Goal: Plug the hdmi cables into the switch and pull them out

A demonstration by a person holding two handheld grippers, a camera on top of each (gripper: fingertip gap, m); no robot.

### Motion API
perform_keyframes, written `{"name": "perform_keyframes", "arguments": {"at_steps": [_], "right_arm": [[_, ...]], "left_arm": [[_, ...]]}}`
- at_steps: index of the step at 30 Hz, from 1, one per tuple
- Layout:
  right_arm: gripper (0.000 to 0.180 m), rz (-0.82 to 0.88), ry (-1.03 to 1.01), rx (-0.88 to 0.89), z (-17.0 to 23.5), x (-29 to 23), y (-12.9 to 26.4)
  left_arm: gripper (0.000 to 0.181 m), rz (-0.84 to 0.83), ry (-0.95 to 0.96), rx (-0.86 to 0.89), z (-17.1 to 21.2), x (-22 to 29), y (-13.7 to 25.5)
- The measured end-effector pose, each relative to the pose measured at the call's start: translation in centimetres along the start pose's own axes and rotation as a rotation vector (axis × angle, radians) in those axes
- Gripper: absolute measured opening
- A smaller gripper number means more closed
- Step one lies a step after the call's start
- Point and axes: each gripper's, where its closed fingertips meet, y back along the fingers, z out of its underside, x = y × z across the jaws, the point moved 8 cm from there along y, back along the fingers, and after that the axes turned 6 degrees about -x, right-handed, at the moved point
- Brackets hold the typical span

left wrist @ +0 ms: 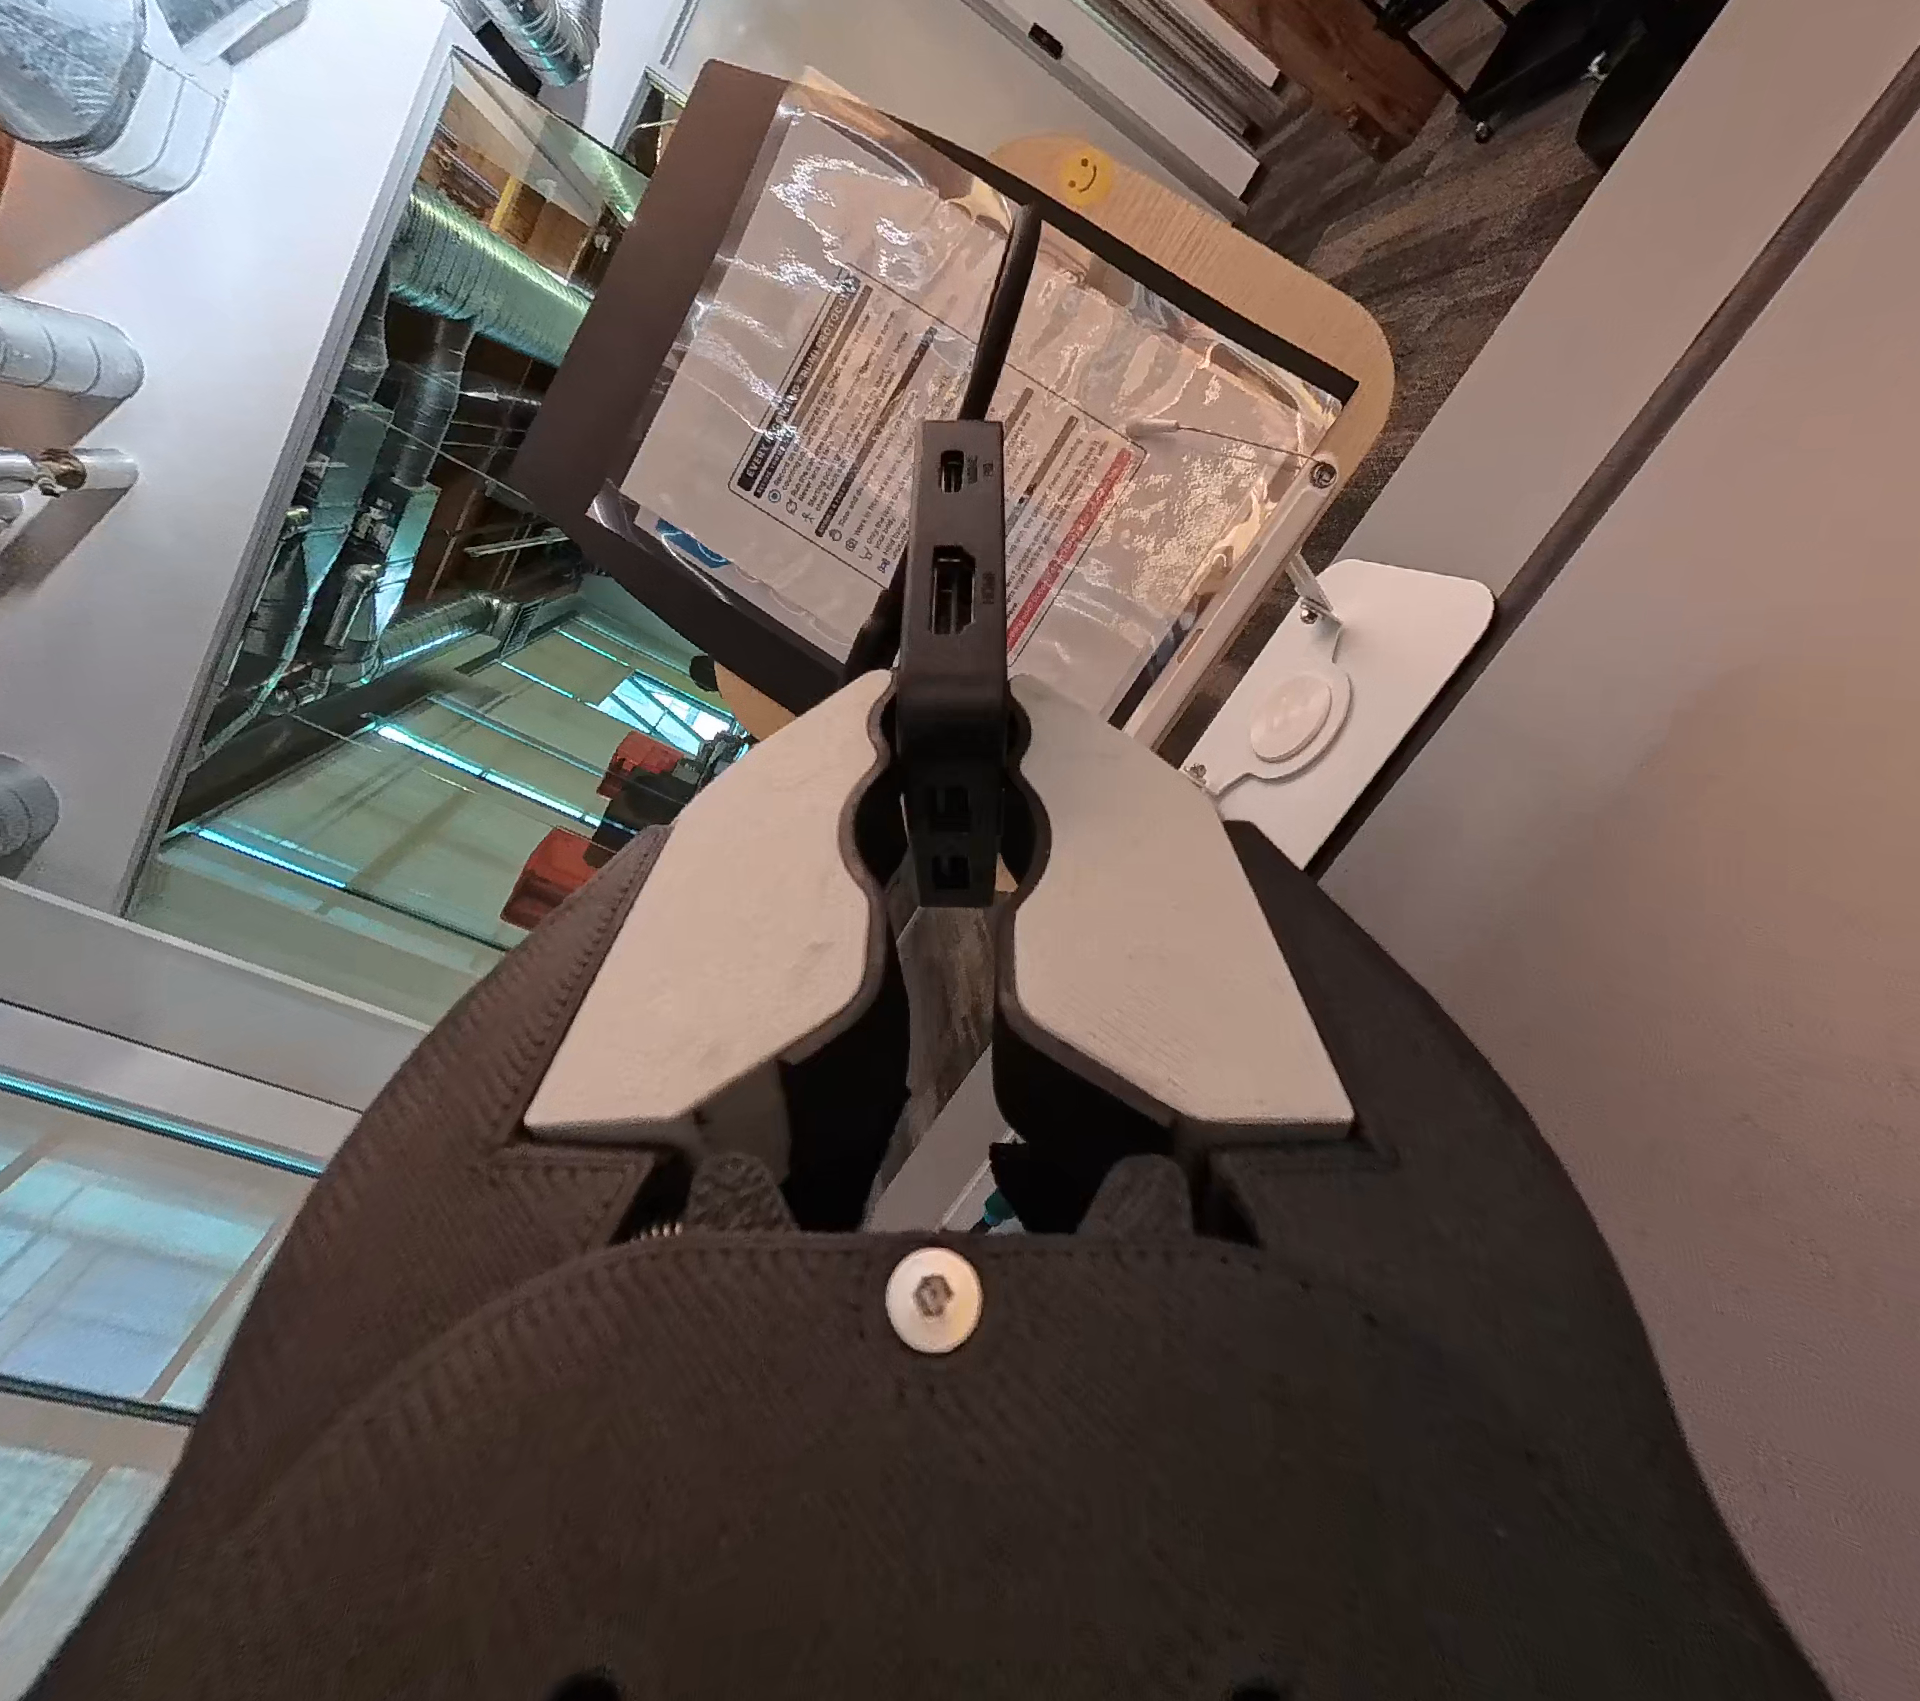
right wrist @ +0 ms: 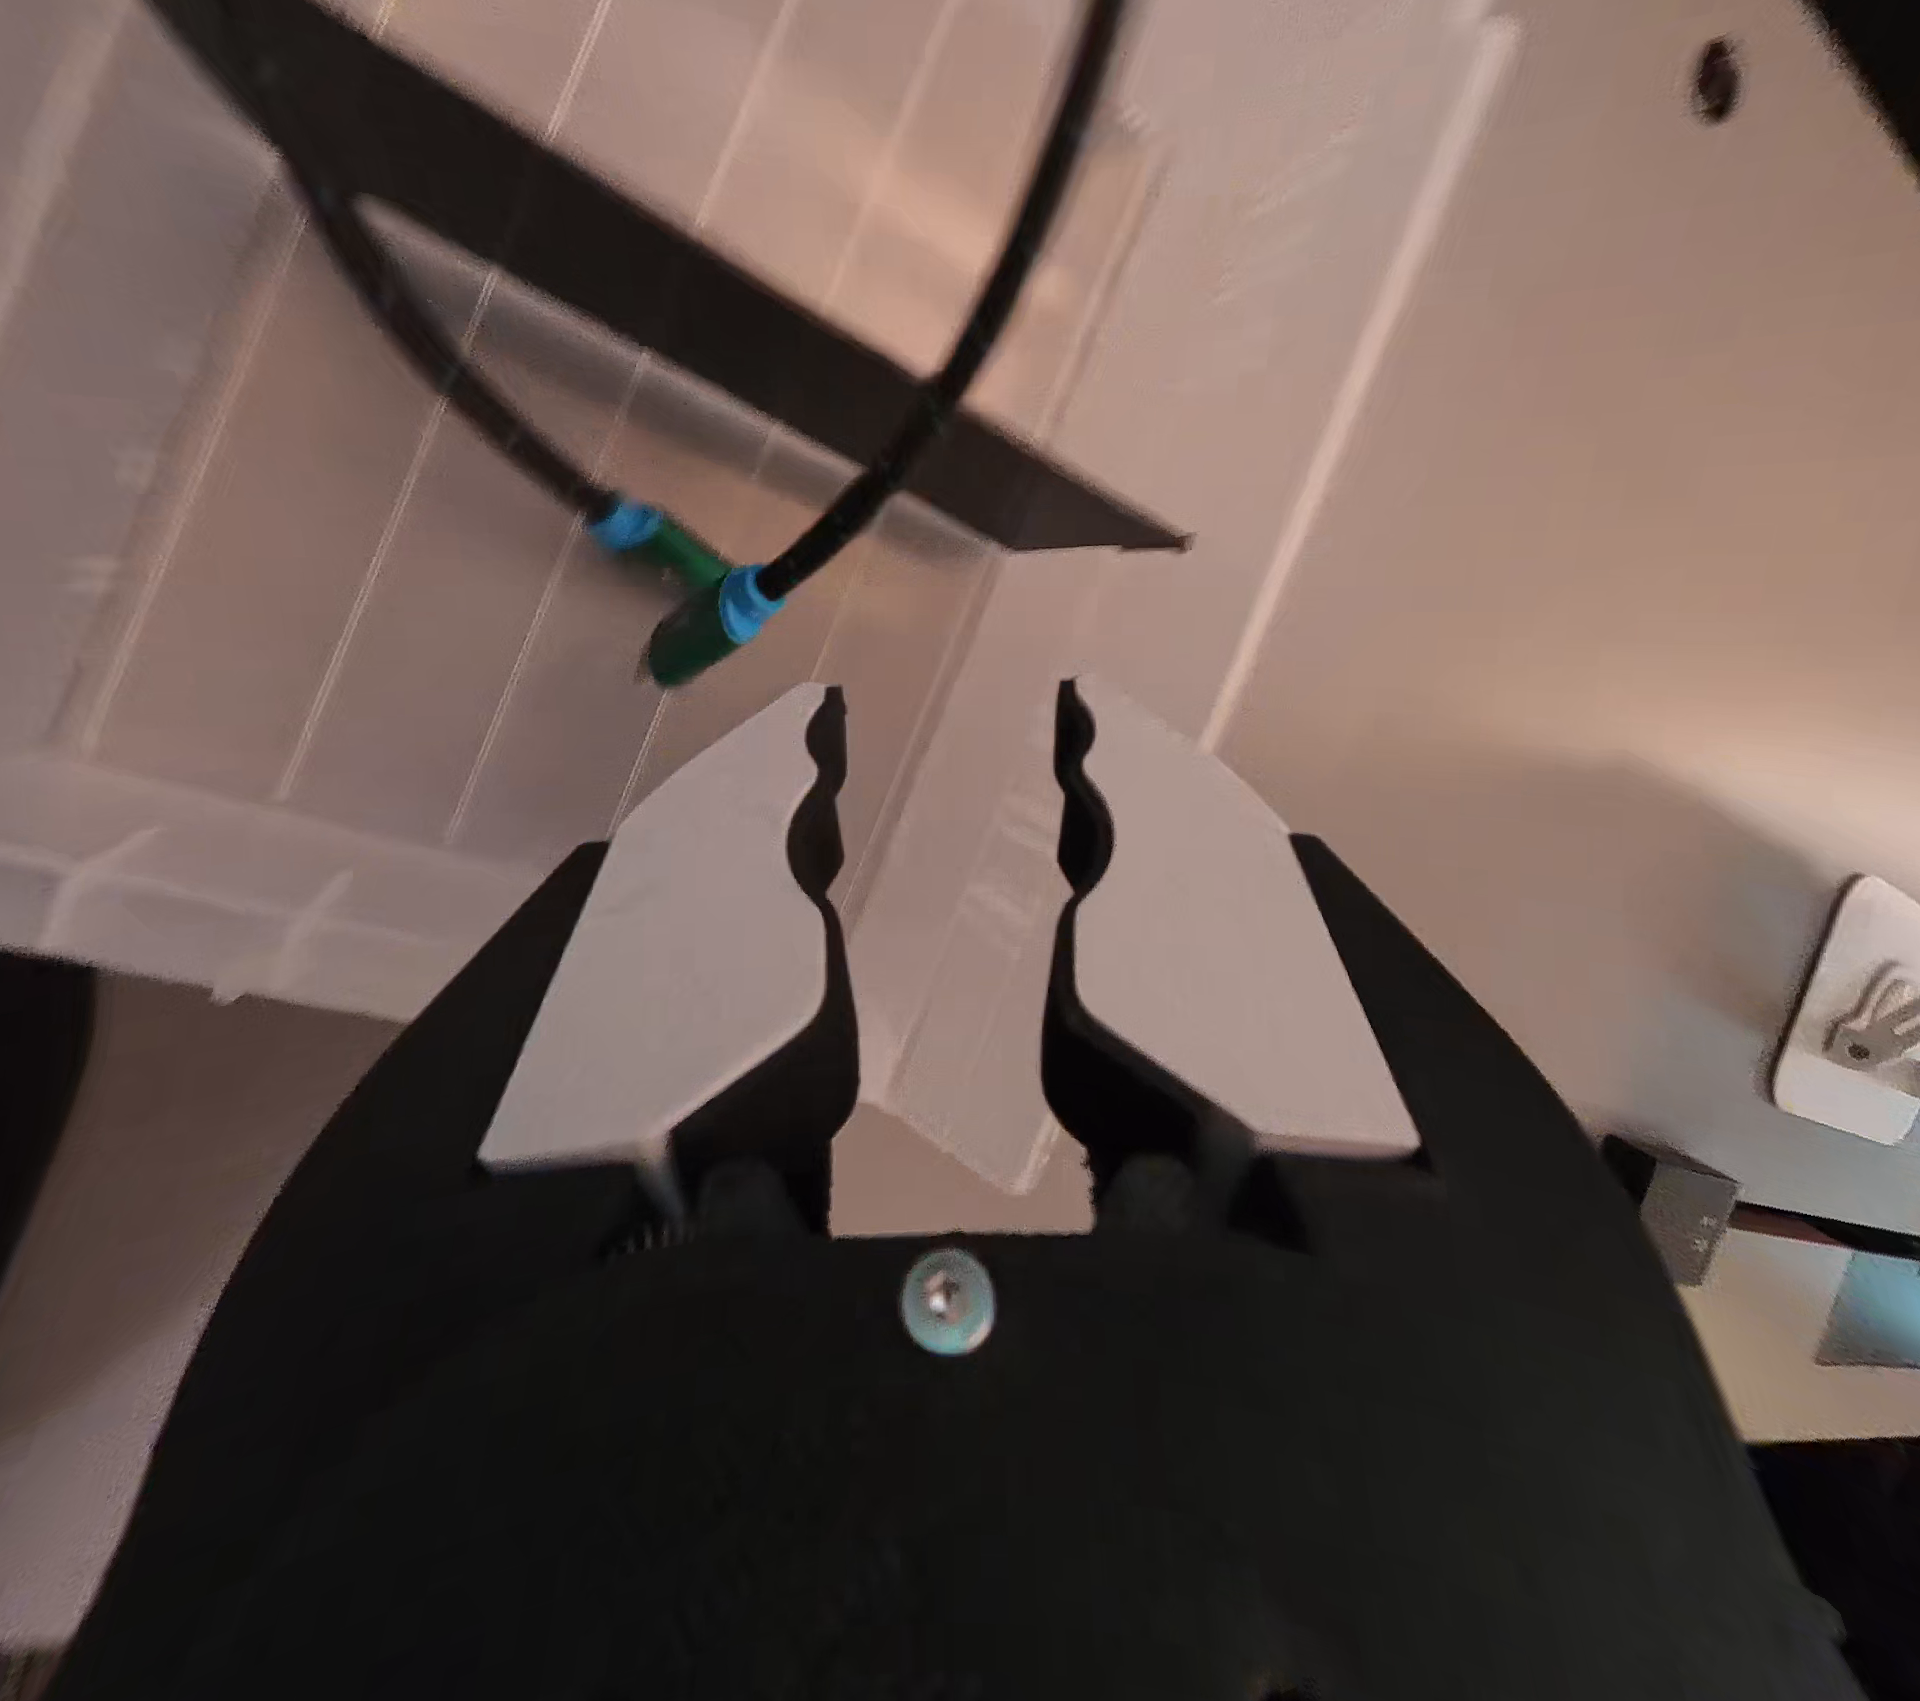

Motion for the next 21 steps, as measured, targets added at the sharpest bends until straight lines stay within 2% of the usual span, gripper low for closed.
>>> {"name": "perform_keyframes", "arguments": {"at_steps": [4,7,13,15,16,17,21], "right_arm": [[0.044,-0.052,-0.080,0.174,-2.1,0.8,0.3],[0.044,-0.026,-0.103,0.225,-3.7,1.2,-0.1],[0.038,-0.060,-0.057,-0.016,-2.9,0.3,-2.6],[0.034,-0.071,-0.057,-0.047,-2.8,0.2,-3.0],[0.027,-0.075,-0.059,-0.056,-2.9,0.2,-3.3],[0.012,-0.115,-0.058,-0.063,-3.0,0.0,-3.5],[0.010,-0.133,-0.048,-0.059,-2.1,0.3,-2.3]], "left_arm": [[0.013,0.008,-0.006,-0.003,-0.1,0.2,-0.1],[0.013,0.012,-0.010,-0.003,-0.3,0.3,0.0],[0.013,0.014,-0.009,-0.011,-0.2,0.2,0.1],[0.013,0.012,-0.006,-0.012,-0.2,0.1,0.1],[0.013,0.013,-0.004,-0.013,-0.2,0.1,0.1],[0.013,0.015,-0.004,-0.014,-0.1,0.1,0.1],[0.013,0.018,-0.006,-0.015,-0.1,0.1,0.2]]}}
